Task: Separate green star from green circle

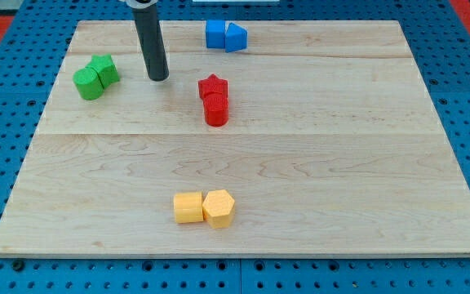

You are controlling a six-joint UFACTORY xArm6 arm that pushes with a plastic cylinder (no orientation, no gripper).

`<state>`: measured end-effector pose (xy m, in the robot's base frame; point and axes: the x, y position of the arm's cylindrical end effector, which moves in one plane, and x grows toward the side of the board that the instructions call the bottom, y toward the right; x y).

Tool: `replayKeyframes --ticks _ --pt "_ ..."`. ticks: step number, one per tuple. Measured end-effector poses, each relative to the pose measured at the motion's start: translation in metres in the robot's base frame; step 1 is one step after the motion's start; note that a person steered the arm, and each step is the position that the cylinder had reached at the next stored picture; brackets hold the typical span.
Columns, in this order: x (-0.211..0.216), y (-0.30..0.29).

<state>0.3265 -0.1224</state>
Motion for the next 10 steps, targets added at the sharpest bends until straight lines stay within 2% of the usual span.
replayKeyframes --ticks 3,4,5,6,7,8,10 --pt "0.010 0.004" --pt "0.031 -0.027" --pt "0.049 -0.120" --pt "0.053 -0.158" --pt "0.043 -0.150" --pt "0.013 -0.129" --pt "-0.048 -0.048"
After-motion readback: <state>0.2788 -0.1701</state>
